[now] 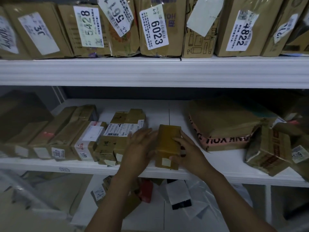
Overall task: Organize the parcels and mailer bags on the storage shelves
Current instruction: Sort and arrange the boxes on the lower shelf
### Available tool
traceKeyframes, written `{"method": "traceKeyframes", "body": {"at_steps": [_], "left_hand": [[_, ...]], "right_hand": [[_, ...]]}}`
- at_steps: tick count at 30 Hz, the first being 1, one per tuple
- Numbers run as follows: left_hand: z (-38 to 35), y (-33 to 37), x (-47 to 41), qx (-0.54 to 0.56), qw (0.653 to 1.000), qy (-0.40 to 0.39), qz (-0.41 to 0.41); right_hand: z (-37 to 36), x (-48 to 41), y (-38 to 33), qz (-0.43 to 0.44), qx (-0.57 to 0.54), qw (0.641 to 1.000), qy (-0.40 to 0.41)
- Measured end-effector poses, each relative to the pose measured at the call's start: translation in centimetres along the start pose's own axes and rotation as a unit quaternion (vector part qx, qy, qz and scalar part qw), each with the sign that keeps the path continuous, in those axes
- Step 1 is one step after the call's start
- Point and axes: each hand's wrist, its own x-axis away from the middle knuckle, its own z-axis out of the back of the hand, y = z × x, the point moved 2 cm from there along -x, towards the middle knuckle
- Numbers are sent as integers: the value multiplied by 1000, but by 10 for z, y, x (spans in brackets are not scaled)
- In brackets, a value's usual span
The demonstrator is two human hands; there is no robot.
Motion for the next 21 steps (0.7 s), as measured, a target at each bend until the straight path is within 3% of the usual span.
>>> {"method": "traceKeyframes", "body": {"at_steps": [2, 5, 14, 21], "left_hand": [[9, -15, 2, -68, 996, -45, 32], [15, -32, 6, -77, 991, -93, 50], [17, -52, 11, -19, 994, -100, 34], [18, -50, 10, -73, 991, -116, 5]], "right_hand": [[-4, -4, -3, 2, 4, 1000, -15], [-12, -9, -11, 11, 10, 999, -30], [-33, -17, -30, 21, 70, 997, -17], [-41, -20, -36, 15, 127, 992, -22]]}}
